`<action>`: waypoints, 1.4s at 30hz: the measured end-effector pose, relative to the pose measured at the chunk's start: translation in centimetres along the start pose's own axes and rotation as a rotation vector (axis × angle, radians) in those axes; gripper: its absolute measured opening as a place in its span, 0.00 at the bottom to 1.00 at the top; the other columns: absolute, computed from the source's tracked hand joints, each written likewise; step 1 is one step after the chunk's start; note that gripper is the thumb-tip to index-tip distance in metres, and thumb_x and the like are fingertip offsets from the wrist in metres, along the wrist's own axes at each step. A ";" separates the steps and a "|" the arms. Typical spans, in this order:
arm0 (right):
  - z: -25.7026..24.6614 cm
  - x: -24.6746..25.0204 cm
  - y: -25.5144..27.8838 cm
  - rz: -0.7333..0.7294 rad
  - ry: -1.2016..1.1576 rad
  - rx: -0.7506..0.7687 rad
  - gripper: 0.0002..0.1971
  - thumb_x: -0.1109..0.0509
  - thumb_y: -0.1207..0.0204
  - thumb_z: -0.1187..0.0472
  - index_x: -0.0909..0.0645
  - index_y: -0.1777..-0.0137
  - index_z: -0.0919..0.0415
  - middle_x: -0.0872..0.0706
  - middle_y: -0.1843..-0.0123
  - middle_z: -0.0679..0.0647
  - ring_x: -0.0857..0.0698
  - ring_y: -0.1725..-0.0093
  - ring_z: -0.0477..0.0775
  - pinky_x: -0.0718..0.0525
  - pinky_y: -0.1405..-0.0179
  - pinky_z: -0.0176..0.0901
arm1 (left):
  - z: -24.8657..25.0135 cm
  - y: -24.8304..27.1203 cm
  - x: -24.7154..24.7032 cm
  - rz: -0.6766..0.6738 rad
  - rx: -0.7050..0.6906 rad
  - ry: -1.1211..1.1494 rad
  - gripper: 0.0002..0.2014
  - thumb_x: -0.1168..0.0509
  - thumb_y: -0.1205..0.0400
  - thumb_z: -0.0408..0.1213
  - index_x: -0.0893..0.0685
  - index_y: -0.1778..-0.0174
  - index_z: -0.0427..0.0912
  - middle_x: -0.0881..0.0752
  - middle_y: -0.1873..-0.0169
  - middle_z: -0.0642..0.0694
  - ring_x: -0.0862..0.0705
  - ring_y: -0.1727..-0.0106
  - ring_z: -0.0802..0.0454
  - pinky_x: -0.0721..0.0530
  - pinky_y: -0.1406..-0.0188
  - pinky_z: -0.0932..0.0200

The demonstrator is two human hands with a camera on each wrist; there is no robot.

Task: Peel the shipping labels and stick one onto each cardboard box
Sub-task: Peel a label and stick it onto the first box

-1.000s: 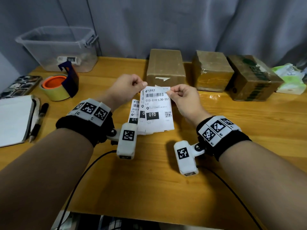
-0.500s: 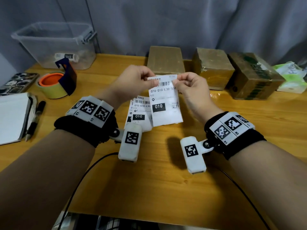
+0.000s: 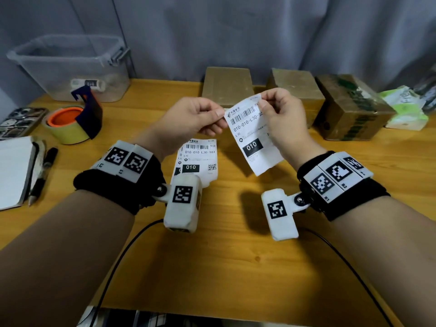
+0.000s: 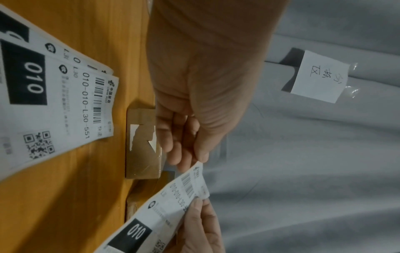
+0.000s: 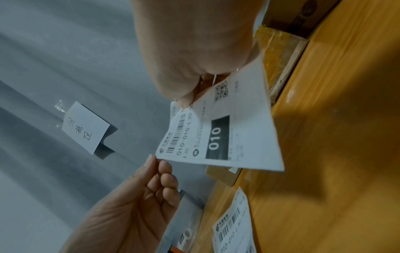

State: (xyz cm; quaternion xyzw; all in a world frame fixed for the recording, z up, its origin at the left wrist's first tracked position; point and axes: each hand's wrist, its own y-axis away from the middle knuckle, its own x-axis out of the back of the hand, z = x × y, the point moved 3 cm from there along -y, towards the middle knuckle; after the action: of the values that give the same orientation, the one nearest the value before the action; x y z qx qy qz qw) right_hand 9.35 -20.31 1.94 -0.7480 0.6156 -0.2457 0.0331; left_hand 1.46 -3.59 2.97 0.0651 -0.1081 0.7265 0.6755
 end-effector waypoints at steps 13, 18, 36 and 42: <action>-0.9 -0.8 1.1 -0.168 -0.114 0.087 0.04 0.25 0.27 0.62 0.12 0.54 0.62 0.11 0.59 0.56 0.12 0.57 0.52 0.13 0.49 0.46 | -0.7 -0.9 -2.6 0.086 -0.088 0.110 0.08 0.39 0.17 0.30 0.21 0.61 0.44 0.20 0.64 0.49 0.22 0.59 0.57 0.22 0.58 0.67; -0.6 -0.7 1.7 -0.222 -0.294 -0.024 0.07 0.27 0.26 0.69 0.14 0.50 0.71 0.11 0.58 0.64 0.10 0.58 0.56 0.09 0.54 0.47 | -1.7 -1.1 -3.4 0.065 -0.115 0.220 0.09 0.40 0.16 0.29 0.20 0.61 0.43 0.18 0.67 0.49 0.23 0.62 0.56 0.22 0.60 0.68; 0.0 -0.8 1.7 -0.316 -0.443 -0.126 0.06 0.32 0.23 0.72 0.15 0.49 0.70 0.11 0.56 0.65 0.10 0.55 0.56 0.10 0.52 0.44 | -1.9 -1.0 -3.1 0.050 -0.152 0.234 0.10 0.39 0.17 0.30 0.15 0.60 0.44 0.16 0.66 0.50 0.21 0.62 0.59 0.22 0.61 0.70; 0.0 -0.9 1.7 -0.311 -0.451 -0.133 0.08 0.32 0.22 0.71 0.16 0.47 0.73 0.12 0.52 0.68 0.11 0.51 0.61 0.11 0.49 0.48 | -2.0 -0.9 -3.1 0.064 -0.146 0.258 0.09 0.39 0.17 0.31 0.15 0.60 0.43 0.16 0.66 0.50 0.22 0.62 0.59 0.24 0.60 0.67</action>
State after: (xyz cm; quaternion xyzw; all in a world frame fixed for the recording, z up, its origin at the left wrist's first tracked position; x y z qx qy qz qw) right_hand 7.68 -19.86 1.05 -0.8698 0.4853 -0.0344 0.0818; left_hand 2.69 -6.01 0.35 -0.0815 -0.0752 0.7401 0.6633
